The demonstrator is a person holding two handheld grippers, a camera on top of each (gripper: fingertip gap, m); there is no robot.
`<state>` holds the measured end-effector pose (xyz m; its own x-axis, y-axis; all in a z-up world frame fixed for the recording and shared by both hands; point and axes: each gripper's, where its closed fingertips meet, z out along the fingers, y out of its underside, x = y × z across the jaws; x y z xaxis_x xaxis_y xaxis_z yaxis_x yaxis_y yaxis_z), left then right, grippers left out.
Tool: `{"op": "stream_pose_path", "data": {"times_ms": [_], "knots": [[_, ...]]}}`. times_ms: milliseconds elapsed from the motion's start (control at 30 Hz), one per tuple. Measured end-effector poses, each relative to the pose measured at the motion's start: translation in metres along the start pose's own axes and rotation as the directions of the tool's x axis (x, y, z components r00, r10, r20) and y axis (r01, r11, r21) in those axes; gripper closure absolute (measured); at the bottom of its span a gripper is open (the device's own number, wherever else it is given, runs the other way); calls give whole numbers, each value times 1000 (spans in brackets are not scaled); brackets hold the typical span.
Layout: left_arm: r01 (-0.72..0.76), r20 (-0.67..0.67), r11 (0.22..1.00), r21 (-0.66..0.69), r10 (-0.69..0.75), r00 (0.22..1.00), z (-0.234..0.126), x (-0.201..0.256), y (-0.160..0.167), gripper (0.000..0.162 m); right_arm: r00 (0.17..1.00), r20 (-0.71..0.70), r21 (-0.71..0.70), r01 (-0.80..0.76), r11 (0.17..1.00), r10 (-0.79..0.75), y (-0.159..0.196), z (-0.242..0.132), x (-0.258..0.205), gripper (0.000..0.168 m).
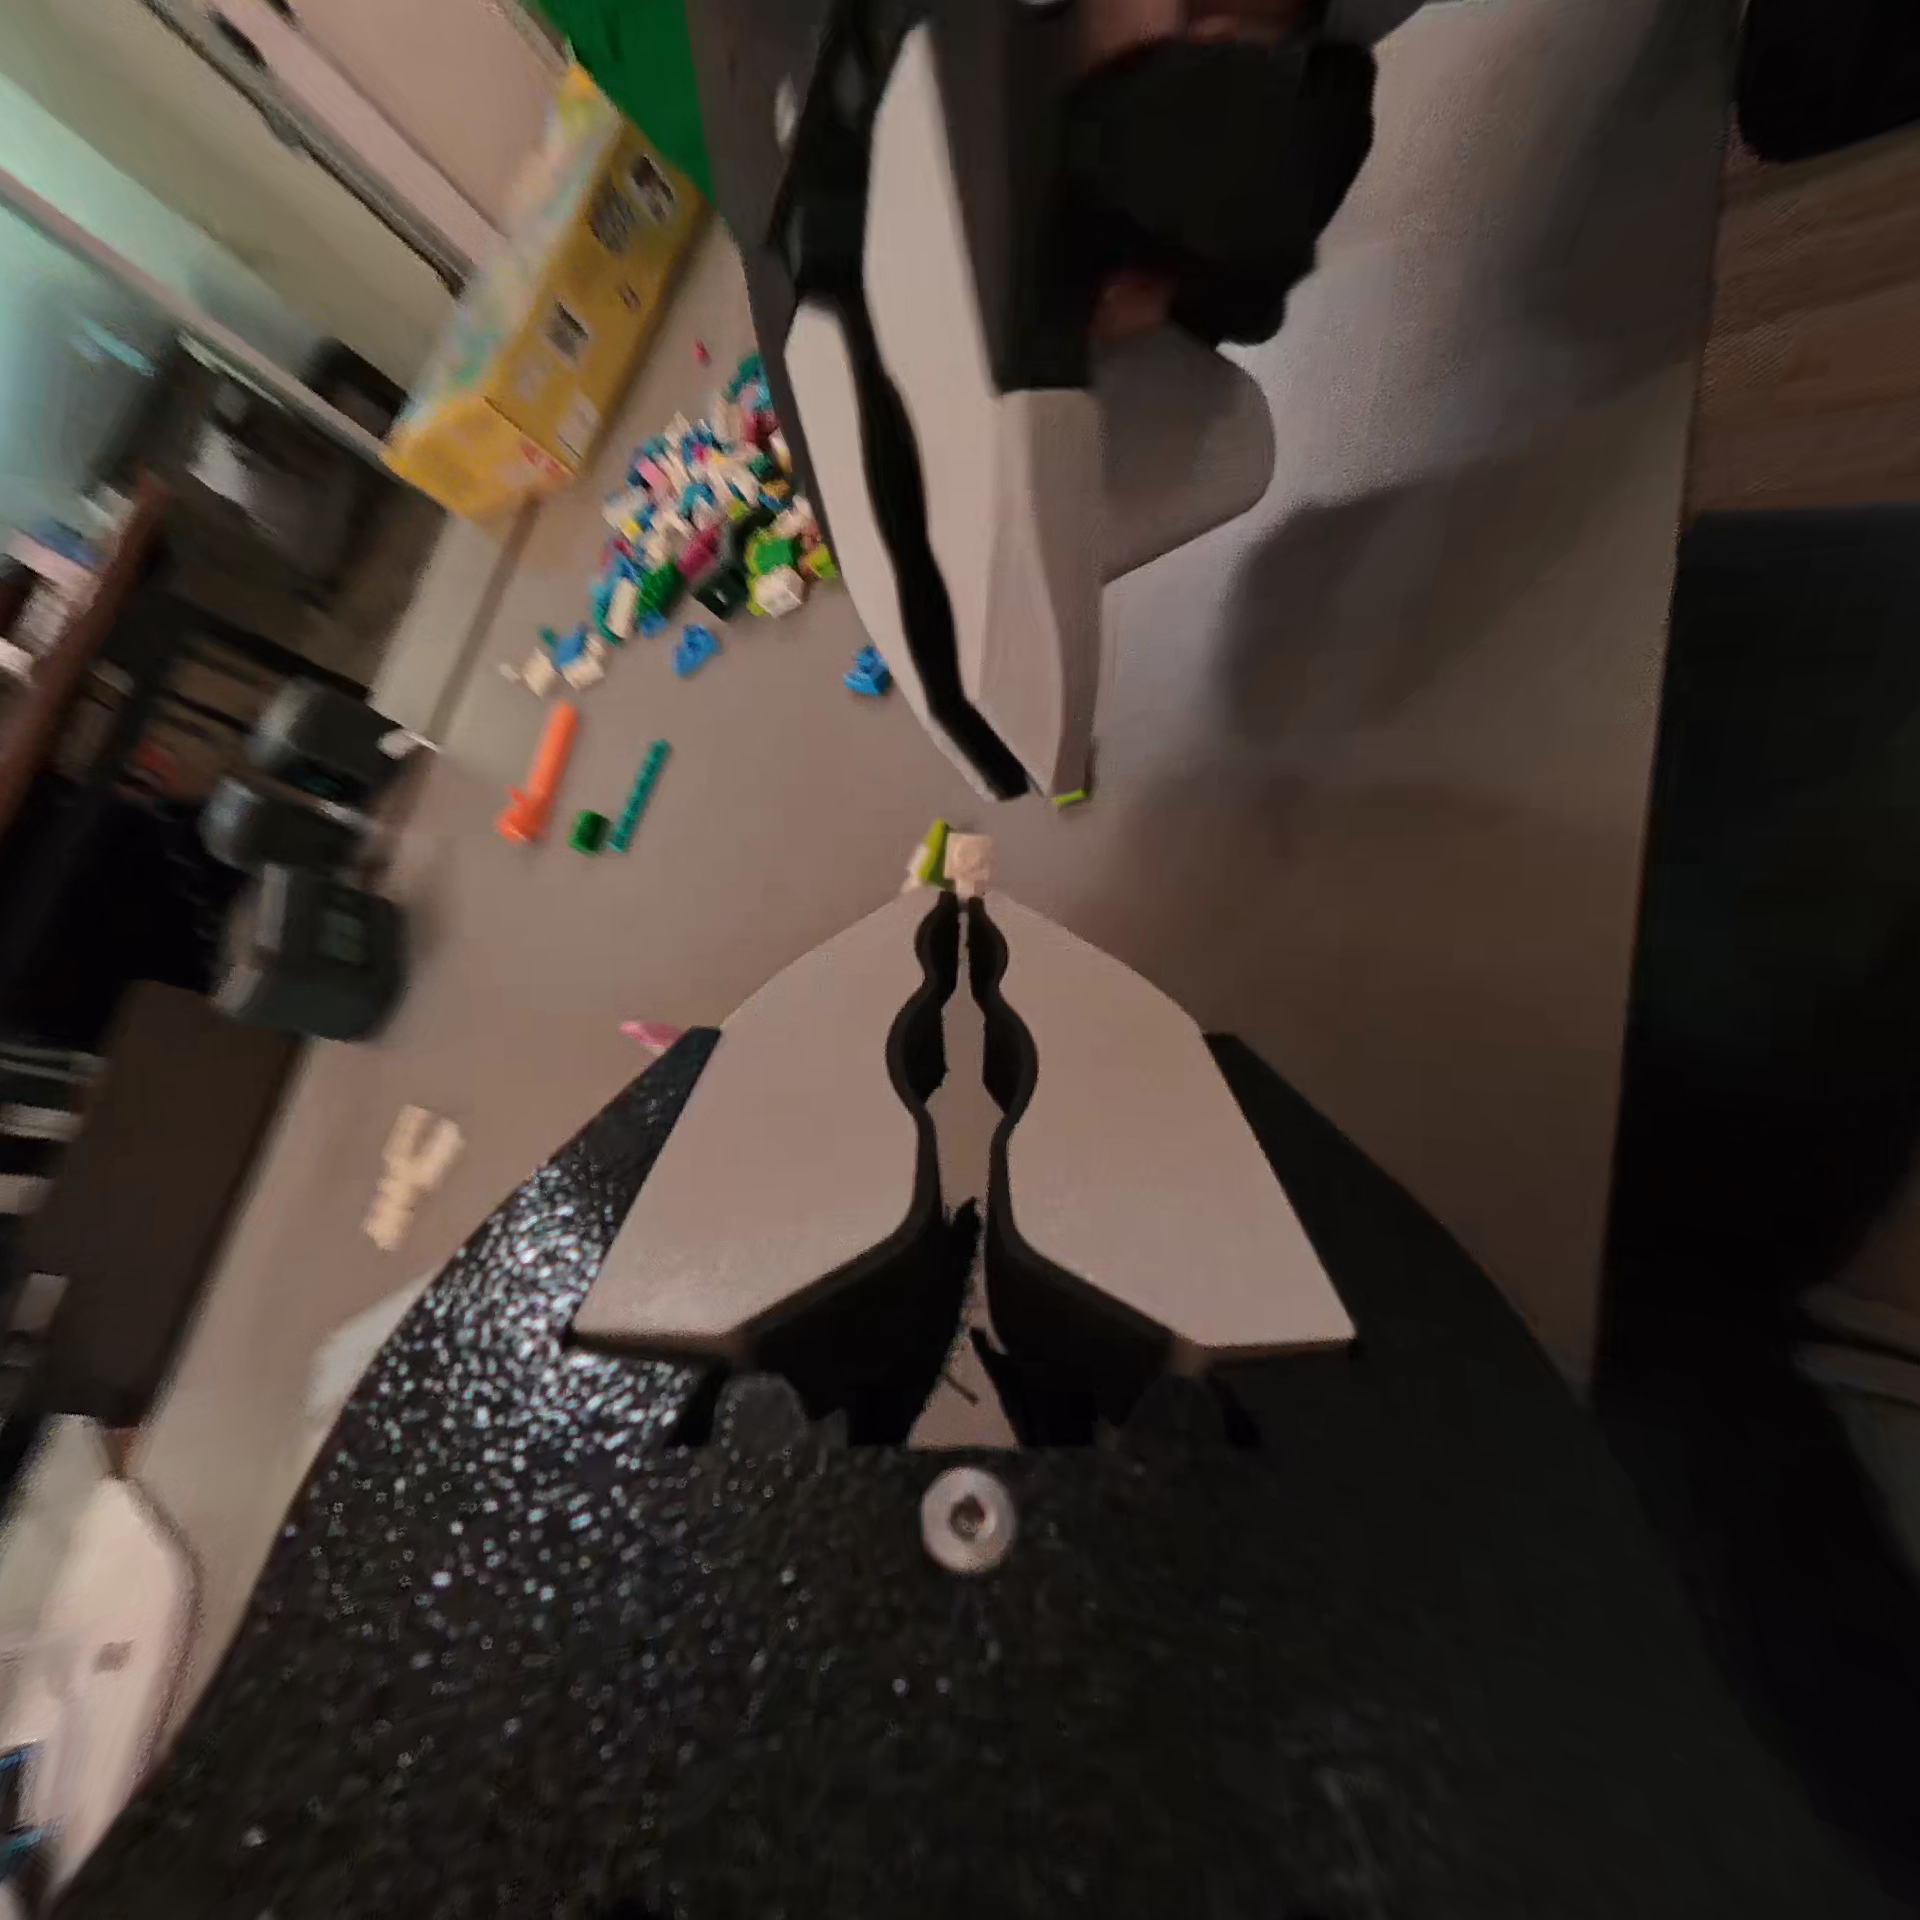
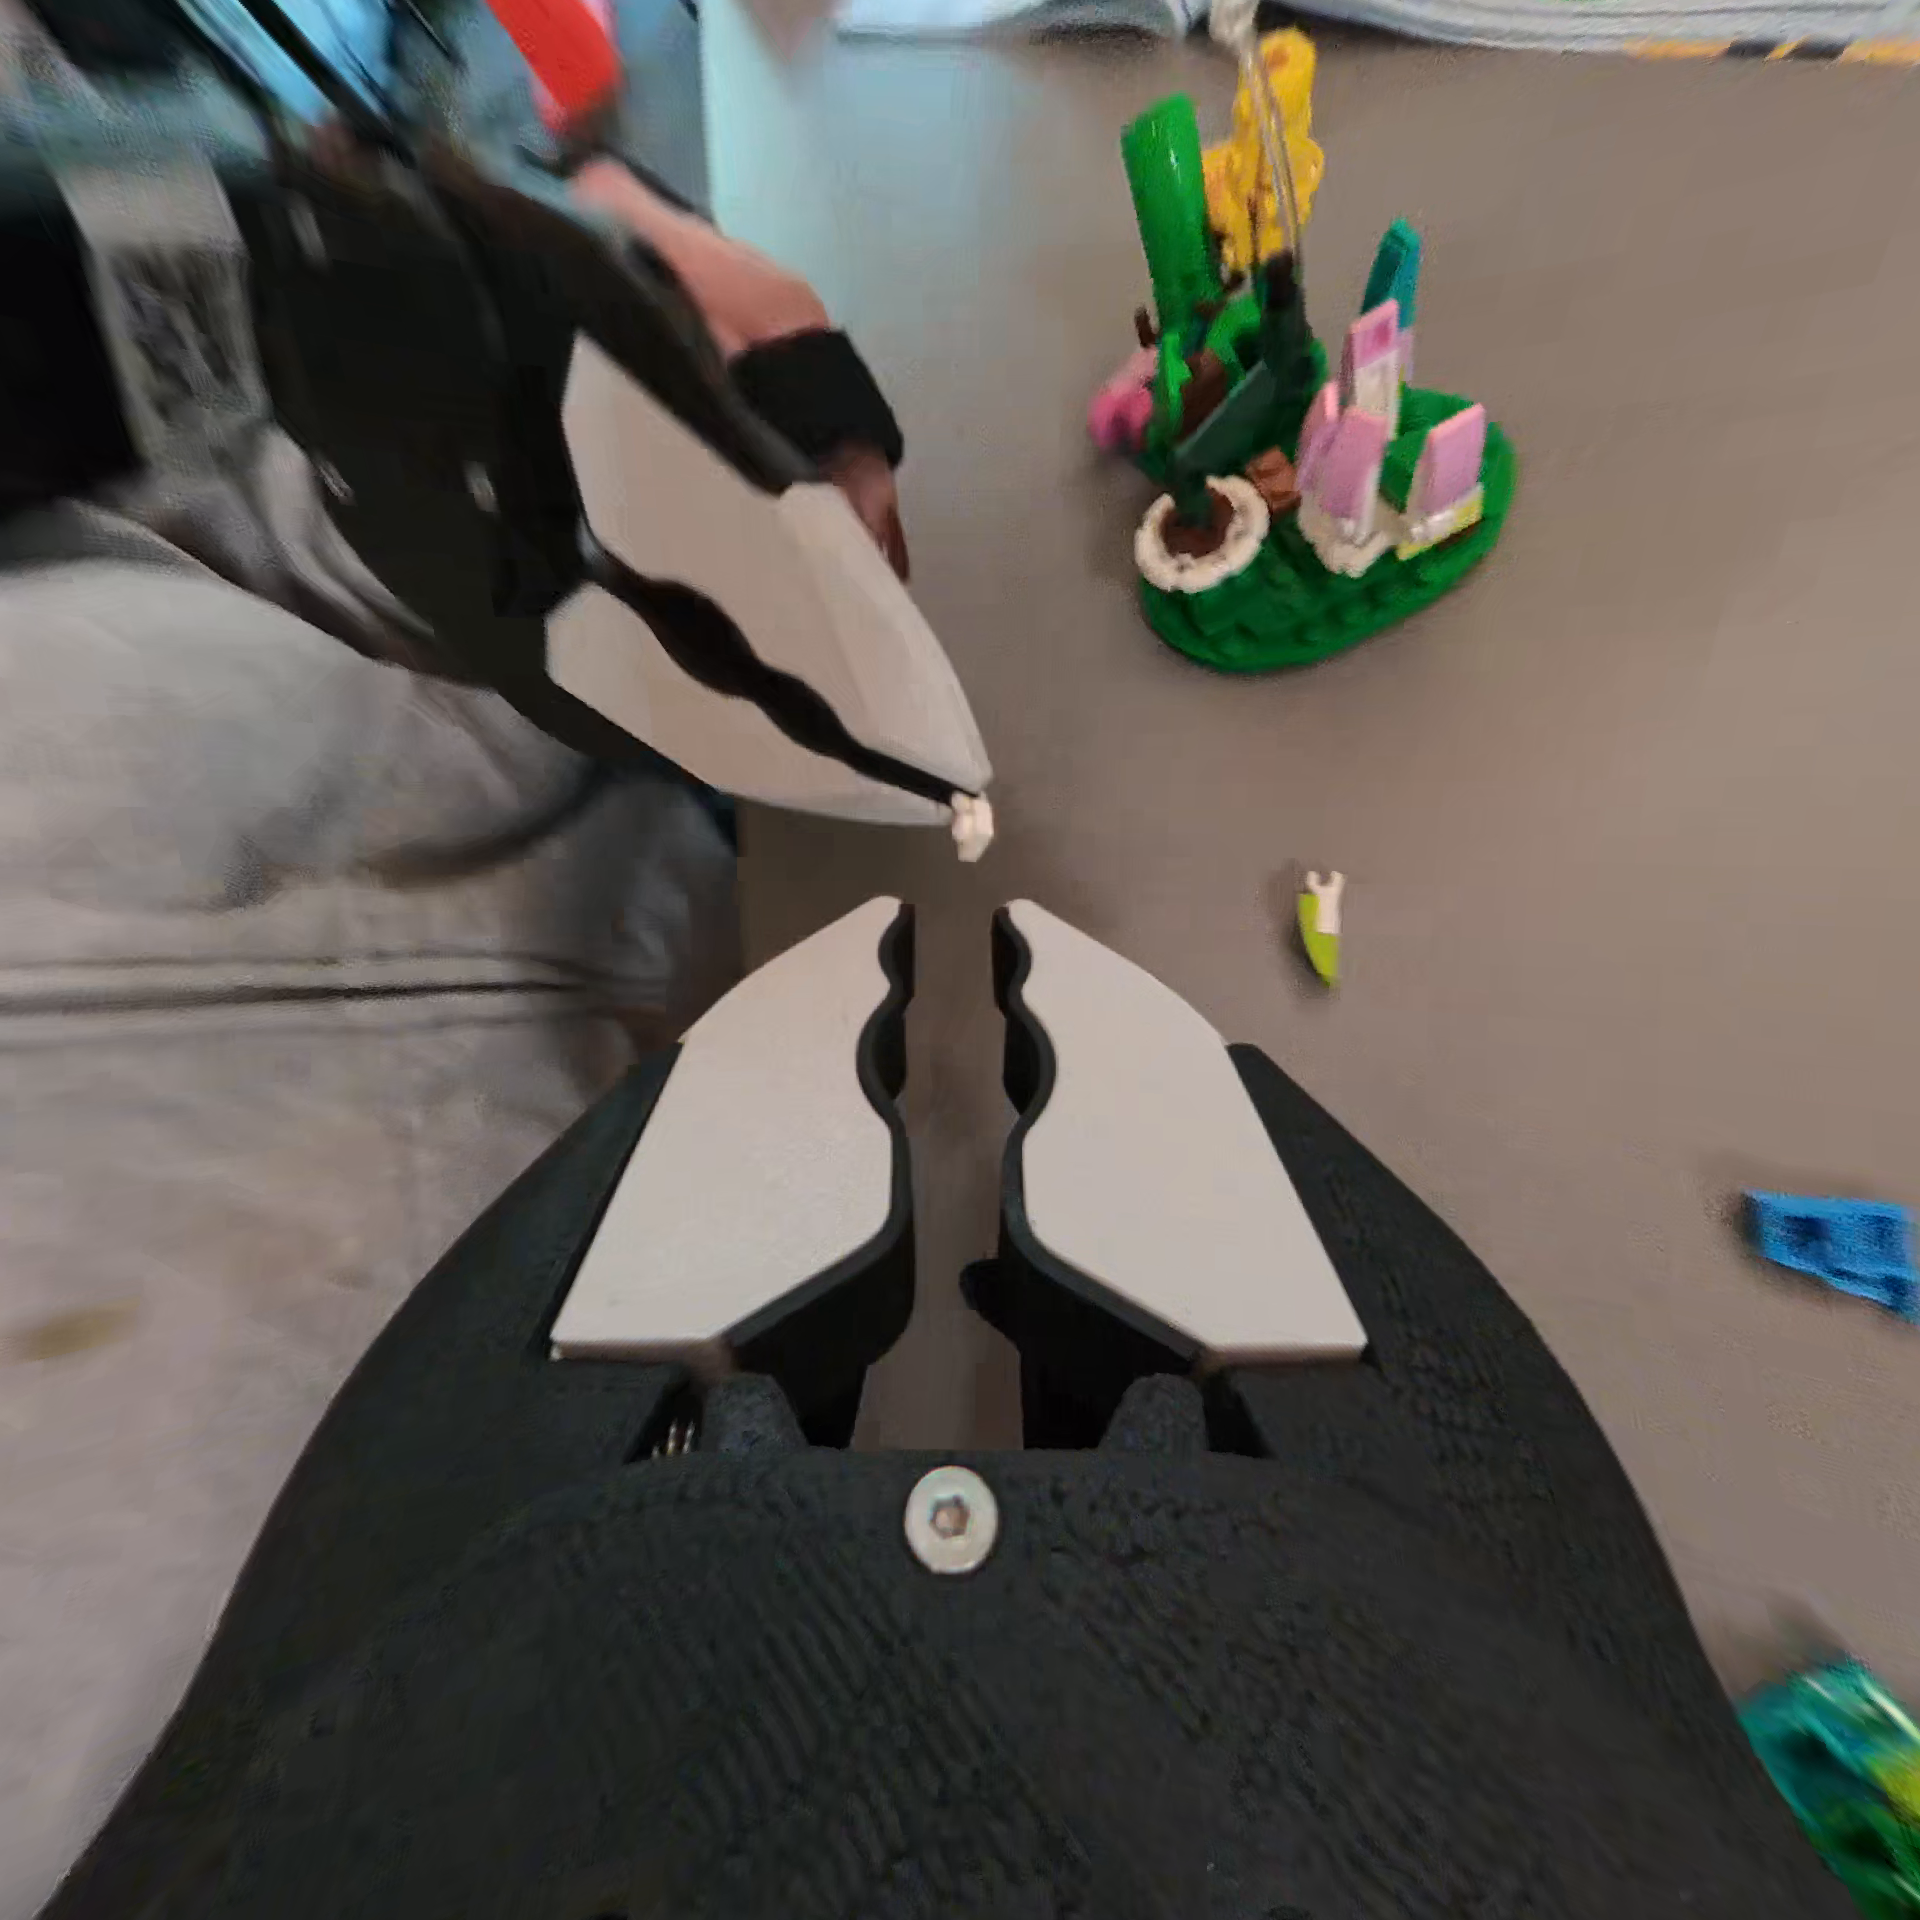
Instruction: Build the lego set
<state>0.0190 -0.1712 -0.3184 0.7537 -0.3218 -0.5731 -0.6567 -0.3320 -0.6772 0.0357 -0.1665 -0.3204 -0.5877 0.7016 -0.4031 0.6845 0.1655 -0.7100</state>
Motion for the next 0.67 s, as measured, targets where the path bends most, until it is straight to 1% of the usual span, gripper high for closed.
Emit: {"op": "stream_pose_path", "data": {"times_ms": [33, 100, 167, 200, 233, 267, 333, 400, 467, 500, 567, 600, 667], "knots": [[-65, 47, 998, 15, 64, 997, -2, -3, -4, 160, 997, 53, 29, -52, 998, 51, -4, 0, -3, 153], [-204, 110, 979, 4, 202, 973, -5, -4, -9, 160, 990, 111, 58, -95, 994, 89, -8, 0, -7, 150], [-305, 146, 952, -13, 304, 942, -6, -2, -12, 160, 982, 159, 81, -120, 989, 106, -12, -1, -13, 149], [-337, 153, 941, -15, 335, 930, -6, 0, -13, 160, 979, 170, 89, -125, 988, 109, -13, -1, -14, 151], [-355, 161, 935, -10, 352, 922, -7, 1, -14, 160, 981, 161, 93, -120, 988, 104, -14, 0, -12, 156], [-363, 160, 932, -8, 360, 919, -7, 2, -15, 160, 985, 142, 97, -107, 989, 93, -14, 0, -10, 161], [-372, 172, 928, -18, 369, 913, -6, 1, -13, 160, 988, 133, 110, -88, 990, 73, -15, 1, -9, 165], [-339, 169, 941, -7, 335, 927, -6, 0, -13, 160, 993, 114, 122, -50, 991, 36, -16, 1, -8, 165], [-232, 140, 973, -1, 229, 963, -3, -1, -8, 160, 998, 59, 113, 14, 994, -21, -15, 3, -4, 165], [-181, 128, 983, -19, 182, 975, -3, -3, -3, 160, 998, -12, 88, 63, 994, -62, -12, 5, 4, 165], [-123, 127, 992, -41, 128, 984, -5, -8, 7, 155, 973, -167, -5, 161, 987, -159, -4, 9, 24, 165], [-93, 126, 995, -46, 98, 987, -7, -10, 10, 154, 962, -195, -37, 191, 981, -194, 0, 12, 27, 165], [-43, 125, 998, -48, 48, 991, -11, -14, 14, 155, 953, -193, -73, 222, 972, -232, 4, 19, 28, 164]]}}
